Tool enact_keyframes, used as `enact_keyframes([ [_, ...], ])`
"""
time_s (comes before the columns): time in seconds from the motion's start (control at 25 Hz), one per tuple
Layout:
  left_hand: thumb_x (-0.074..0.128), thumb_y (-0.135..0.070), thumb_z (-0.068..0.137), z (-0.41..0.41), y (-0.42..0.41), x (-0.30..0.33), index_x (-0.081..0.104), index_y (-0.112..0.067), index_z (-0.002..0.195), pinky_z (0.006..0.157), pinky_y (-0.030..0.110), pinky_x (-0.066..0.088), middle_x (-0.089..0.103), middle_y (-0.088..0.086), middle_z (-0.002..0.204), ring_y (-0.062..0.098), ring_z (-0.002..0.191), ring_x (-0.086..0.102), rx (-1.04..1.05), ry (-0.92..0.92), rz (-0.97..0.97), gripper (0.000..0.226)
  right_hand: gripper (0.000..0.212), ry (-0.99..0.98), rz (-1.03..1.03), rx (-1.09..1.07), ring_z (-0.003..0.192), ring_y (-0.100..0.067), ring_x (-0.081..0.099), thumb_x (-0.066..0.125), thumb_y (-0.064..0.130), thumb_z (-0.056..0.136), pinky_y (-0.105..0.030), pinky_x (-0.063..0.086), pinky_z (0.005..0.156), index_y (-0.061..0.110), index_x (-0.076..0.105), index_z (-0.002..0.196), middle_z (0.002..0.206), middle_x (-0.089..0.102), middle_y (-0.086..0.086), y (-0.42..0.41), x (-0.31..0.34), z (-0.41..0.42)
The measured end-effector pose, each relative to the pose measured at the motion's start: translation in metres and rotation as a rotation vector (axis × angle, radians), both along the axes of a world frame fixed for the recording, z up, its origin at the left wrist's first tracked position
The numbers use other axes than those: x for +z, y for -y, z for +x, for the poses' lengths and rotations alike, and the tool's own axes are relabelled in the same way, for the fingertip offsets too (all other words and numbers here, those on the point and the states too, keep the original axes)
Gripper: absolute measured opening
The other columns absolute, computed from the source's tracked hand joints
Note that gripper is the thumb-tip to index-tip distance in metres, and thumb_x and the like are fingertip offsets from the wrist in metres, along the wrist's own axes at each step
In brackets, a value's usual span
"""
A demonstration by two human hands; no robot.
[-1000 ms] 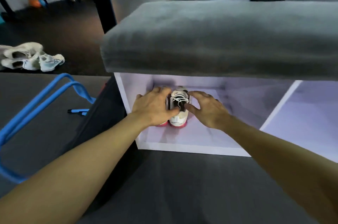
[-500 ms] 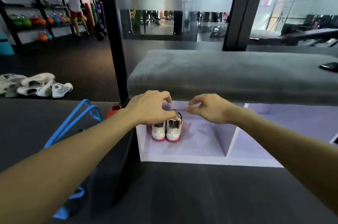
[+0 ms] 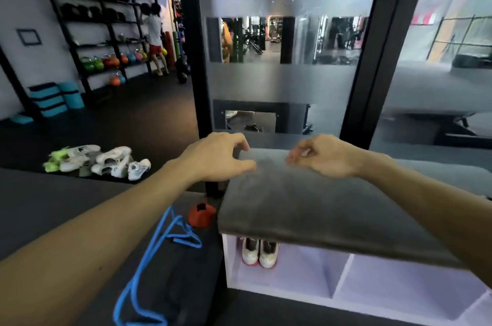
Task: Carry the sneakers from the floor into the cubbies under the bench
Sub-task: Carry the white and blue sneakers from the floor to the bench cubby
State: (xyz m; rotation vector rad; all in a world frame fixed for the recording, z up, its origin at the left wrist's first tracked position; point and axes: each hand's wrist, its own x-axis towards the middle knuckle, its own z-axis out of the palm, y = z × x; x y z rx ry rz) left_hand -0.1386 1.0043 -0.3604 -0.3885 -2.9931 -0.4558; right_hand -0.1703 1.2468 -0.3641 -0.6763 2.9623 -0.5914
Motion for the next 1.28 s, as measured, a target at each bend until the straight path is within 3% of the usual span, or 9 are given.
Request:
enact_keyframes([
  [0.08,0.056,-0.065,0.08,0.009,0.01,0.083,0.053,-0.037,0.121,0.09,0.043,0.049,0.053,-0.006,0.13,0.015,0.104,0.054,0.019,0.002,-0.015,0.05,0.039,0.009,-0.016,0.045,0.098,-0.01,0.062,0.056,0.054,0.087,-0.025,0.047,0.09,0.023,0.068,0.107,0.103,0.067,0.008,0.01,0.09,0.001],
  [0.24,0.057,-0.062,0.083,0.028,0.032,0.23,0.056,-0.032,0.119,0.091,0.04,0.049,0.057,-0.006,0.121,0.012,0.107,0.054,0.038,-0.008,0.031,0.047,0.038,-0.097,-0.004,0.141,0.1,-0.009,0.061,0.054,0.061,0.083,-0.031,0.047,0.094,0.03,0.066,0.102,0.107,0.067,0.01,0.033,0.245,-0.004],
  [0.4,0.058,-0.062,0.082,0.059,0.071,0.325,0.057,-0.033,0.117,0.091,0.037,0.049,0.059,-0.006,0.119,0.011,0.105,0.056,0.134,-0.023,0.079,0.046,0.054,-0.153,-0.038,0.254,0.103,-0.008,0.06,0.049,0.07,0.077,-0.032,0.046,0.095,0.029,0.067,0.107,0.111,0.066,0.01,0.075,0.349,0.006],
  [0.56,0.054,-0.062,0.083,0.1,0.125,0.348,0.059,-0.035,0.114,0.093,0.039,0.049,0.059,-0.005,0.122,0.013,0.106,0.056,0.269,-0.014,0.072,0.041,0.041,-0.161,-0.018,0.396,0.099,-0.005,0.057,0.052,0.056,0.087,-0.023,0.041,0.088,0.028,0.065,0.114,0.109,0.063,0.013,0.135,0.381,0.024],
  [0.76,0.046,-0.061,0.09,0.151,0.219,0.354,0.059,-0.032,0.117,0.096,0.04,0.046,0.06,-0.004,0.122,0.014,0.109,0.056,0.441,-0.014,0.045,0.042,0.057,-0.152,0.046,0.562,0.099,-0.007,0.061,0.045,0.074,0.071,-0.031,0.047,0.092,0.033,0.066,0.104,0.109,0.065,0.013,0.25,0.385,0.048],
  [0.96,0.046,-0.058,0.091,0.188,0.327,0.358,0.059,-0.031,0.116,0.092,0.035,0.046,0.061,-0.006,0.114,0.011,0.102,0.056,0.504,-0.022,0.029,0.038,0.039,-0.091,0.069,0.643,0.104,-0.004,0.057,0.053,0.054,0.087,-0.029,0.045,0.096,0.028,0.065,0.113,0.114,0.064,0.011,0.371,0.38,0.067],
  [1.28,0.048,-0.058,0.09,0.184,0.5,0.36,0.059,-0.03,0.115,0.093,0.035,0.045,0.059,-0.004,0.119,0.013,0.106,0.054,0.543,-0.018,-0.011,0.039,0.041,-0.096,0.061,0.6,0.096,-0.004,0.055,0.05,0.053,0.09,-0.018,0.042,0.072,0.026,0.062,0.117,0.116,0.061,0.008,0.54,0.371,0.052],
])
